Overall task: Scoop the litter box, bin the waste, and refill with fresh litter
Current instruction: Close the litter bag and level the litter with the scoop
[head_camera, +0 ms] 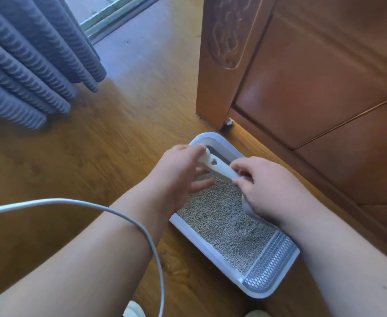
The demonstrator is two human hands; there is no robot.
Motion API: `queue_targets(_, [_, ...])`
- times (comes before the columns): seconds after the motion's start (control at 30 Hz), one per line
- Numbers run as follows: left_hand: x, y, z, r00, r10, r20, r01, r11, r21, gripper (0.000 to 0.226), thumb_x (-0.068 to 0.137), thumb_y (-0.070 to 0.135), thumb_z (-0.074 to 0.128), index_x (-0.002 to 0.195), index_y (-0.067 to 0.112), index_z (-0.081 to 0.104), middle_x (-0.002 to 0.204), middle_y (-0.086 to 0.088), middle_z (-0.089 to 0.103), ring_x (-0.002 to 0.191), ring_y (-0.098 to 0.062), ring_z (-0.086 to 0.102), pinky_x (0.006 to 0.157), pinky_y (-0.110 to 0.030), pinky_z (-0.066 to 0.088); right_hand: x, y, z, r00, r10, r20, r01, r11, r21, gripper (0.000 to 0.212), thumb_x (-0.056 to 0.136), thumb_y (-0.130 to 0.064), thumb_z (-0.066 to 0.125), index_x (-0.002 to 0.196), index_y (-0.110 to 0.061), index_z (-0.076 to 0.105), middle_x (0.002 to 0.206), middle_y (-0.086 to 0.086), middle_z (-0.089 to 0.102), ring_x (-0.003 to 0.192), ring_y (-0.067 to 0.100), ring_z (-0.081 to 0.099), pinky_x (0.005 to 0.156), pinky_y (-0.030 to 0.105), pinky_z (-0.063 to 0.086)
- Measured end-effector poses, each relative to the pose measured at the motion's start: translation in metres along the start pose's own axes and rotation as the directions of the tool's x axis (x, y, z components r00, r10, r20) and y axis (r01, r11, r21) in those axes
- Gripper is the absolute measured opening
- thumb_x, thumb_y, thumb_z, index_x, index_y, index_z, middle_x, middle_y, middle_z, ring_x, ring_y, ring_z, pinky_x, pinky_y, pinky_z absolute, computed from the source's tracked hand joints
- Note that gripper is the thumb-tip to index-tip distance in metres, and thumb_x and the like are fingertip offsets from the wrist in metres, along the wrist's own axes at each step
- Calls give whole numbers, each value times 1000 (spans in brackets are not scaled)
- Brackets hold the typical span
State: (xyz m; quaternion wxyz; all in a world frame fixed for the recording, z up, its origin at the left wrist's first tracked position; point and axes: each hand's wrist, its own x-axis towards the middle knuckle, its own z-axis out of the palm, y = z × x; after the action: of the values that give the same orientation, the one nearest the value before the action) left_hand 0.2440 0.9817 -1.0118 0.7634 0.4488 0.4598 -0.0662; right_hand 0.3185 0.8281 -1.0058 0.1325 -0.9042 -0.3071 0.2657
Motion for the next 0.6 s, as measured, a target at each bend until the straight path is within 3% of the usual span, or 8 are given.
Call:
queue_targets(0.1, [-20, 9, -8, 992, 94, -83, -73, 972, 224, 14, 96, 19, 57, 108, 15, 63, 97, -6, 70, 73, -13, 70, 59, -28, 55, -8, -2, 0, 1000, 1, -8, -1, 1000, 19, 6, 95, -27, 58, 99, -29, 60, 97, -8, 59, 97, 21, 59, 90, 45, 47])
queue_targets(0.17, [-41, 10, -11, 987, 125, -98, -92, 954, 286, 15, 95, 18, 59, 107, 12, 65, 94, -5, 70, 64, -9, 69, 56, -25, 50, -19, -9, 2, 1000, -3, -18, 4, 999, 48, 11, 94, -24, 59, 100, -32, 63, 99, -10, 58, 101, 22, 57, 96, 48, 45])
queue_targets(0.3, [-88, 13, -15, 980, 97, -173, -59, 975, 212, 17, 94, 16, 62, 106, 3, 61, 97, -12, 72, 76, -19, 74, 56, -27, 50, -56, -38, -12, 981, 64, -181, -17, 968, 250, 27, 90, -17, 64, 116, -25, 64, 112, -13, 51, 113, 17, 49, 103, 30, 36])
queue_targets(0.4, [-134, 2, -19, 964, 54, -260, -30, 995, 95, 16, 94, 13, 63, 105, 2, 59, 103, -16, 70, 86, -21, 74, 67, -31, 56, -101, -67, -27, 967, 150, -204, -60, 918, 393, 27, 92, -17, 62, 118, -23, 59, 118, -10, 54, 117, 11, 47, 102, 25, 35])
queue_targets(0.47, [-170, -8, -20, 947, 16, -320, -16, 1000, 4, 17, 92, 12, 65, 104, 1, 59, 105, -17, 68, 86, -20, 72, 73, -31, 59, -136, -90, -36, 939, 339, -62, -242, 776, 582, 22, 96, -22, 59, 117, -28, 56, 117, -12, 55, 114, 4, 49, 101, 23, 37])
queue_targets(0.53, [-206, -11, -24, 923, -71, -378, 3, 984, -178, 30, 87, 13, 69, 109, -3, 57, 111, -23, 65, 82, -21, 68, 73, -28, 57, -163, -114, -42, 837, 507, 206, -460, 449, 766, 16, 97, -26, 59, 113, -28, 57, 114, -9, 60, 109, 4, 57, 102, 29, 45])
queue_targets(0.57, [-224, -10, -25, 917, -105, -386, -6, 961, -275, 39, 83, 13, 70, 113, -7, 55, 112, -27, 64, 81, -21, 66, 73, -27, 56, -174, -127, -47, 789, 520, 329, -519, 276, 809, 13, 97, -26, 58, 110, -26, 58, 113, -4, 62, 107, 7, 60, 102, 34, 49])
queue_targets(0.6, [-241, -6, -26, 917, -122, -380, -23, 935, -355, 45, 82, 12, 69, 116, -11, 52, 108, -29, 62, 78, -22, 65, 73, -28, 56, -181, -139, -53, 765, 489, 419, -553, 167, 816, 10, 98, -23, 57, 108, -24, 58, 114, 1, 64, 105, 12, 64, 101, 36, 51])
